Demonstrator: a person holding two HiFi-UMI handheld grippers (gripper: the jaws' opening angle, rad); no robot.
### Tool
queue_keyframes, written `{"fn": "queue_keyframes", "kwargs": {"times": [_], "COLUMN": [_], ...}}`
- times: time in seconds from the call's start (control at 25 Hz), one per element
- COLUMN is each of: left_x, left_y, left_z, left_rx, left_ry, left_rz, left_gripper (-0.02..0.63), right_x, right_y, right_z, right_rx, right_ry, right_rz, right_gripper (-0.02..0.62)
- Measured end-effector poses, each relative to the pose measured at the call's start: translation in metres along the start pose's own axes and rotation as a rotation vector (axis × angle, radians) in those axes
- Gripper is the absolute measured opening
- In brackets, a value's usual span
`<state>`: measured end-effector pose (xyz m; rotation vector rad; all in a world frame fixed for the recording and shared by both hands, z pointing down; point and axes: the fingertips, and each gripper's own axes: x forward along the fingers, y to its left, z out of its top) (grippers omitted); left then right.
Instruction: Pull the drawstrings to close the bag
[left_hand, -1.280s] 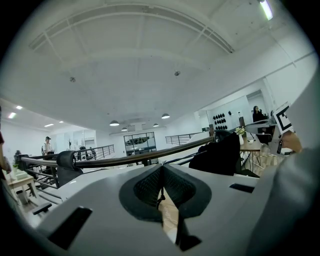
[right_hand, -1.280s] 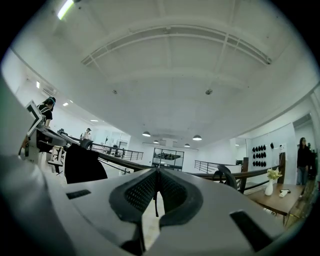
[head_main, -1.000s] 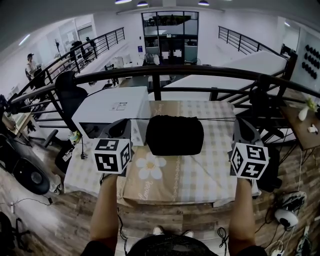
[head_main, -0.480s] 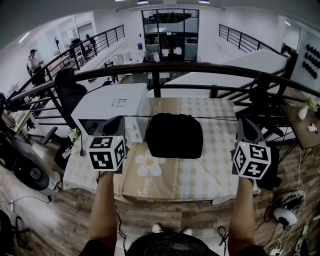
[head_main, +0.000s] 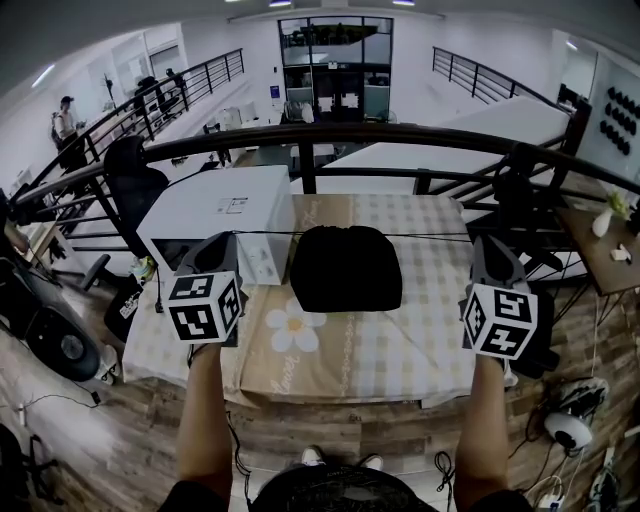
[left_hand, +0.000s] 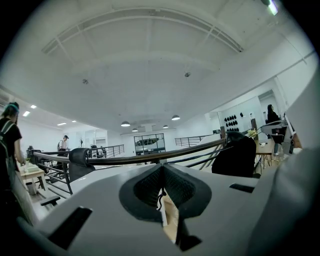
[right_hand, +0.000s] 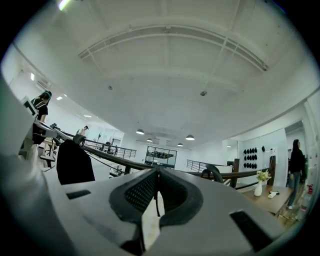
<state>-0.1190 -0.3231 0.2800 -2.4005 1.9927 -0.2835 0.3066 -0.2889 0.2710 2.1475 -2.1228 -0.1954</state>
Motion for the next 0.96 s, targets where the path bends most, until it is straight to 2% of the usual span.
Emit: {"fn": "queue_keyframes", "kwargs": {"times": [0.96], "left_x": [0.0045], "left_y": [0.0036], "left_z": [-0.0081], "left_rx": [0.000], "left_ry": [0.002], "left_rz": [-0.002], "left_gripper": [0.029], "right_x": [-0.0009], "right_y": [0.0036], "right_z": [0.0020], "right_rx": [-0.006], "right_ry": [-0.010], "right_rz": [0.002], "right_gripper": [0.029]}}
